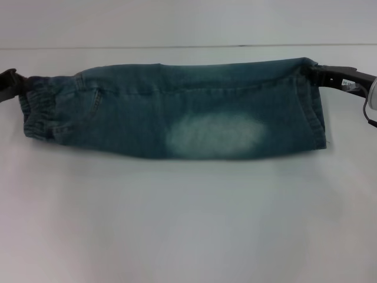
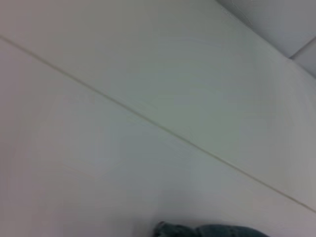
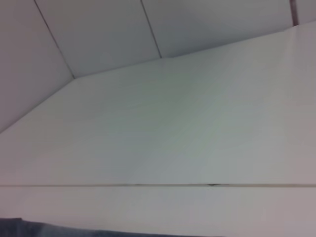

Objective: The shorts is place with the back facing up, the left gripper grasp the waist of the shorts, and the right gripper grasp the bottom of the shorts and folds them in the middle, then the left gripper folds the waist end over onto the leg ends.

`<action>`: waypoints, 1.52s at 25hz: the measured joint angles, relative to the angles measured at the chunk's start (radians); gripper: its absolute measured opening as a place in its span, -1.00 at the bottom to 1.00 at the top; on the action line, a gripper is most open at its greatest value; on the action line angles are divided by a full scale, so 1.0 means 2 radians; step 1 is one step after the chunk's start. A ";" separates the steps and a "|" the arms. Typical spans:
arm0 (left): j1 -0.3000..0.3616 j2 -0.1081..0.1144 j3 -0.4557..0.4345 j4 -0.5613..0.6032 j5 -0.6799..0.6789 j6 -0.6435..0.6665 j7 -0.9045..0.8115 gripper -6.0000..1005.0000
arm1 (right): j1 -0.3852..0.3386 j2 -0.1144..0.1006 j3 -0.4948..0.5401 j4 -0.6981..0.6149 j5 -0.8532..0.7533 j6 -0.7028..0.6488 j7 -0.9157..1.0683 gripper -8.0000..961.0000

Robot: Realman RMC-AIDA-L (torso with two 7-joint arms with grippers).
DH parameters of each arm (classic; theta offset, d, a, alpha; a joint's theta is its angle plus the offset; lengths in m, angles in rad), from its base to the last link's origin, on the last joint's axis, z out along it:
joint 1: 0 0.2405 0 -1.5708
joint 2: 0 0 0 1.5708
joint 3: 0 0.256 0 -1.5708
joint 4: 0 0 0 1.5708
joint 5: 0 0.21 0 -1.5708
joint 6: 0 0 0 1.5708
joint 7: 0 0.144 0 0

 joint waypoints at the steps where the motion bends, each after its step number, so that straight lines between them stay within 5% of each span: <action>1: 0.001 -0.002 0.000 0.000 -0.008 -0.001 0.011 -0.93 | 0.000 0.001 -0.001 0.000 0.002 0.003 -0.002 -0.97; 23: 0.002 -0.029 0.002 -0.026 -0.073 -0.053 0.149 -0.93 | 0.014 0.008 0.001 0.042 0.065 0.057 -0.091 -0.97; 38: 0.005 -0.030 0.010 -0.027 -0.085 -0.087 0.156 -0.85 | 0.019 0.008 -0.008 0.057 0.070 0.080 -0.105 -0.86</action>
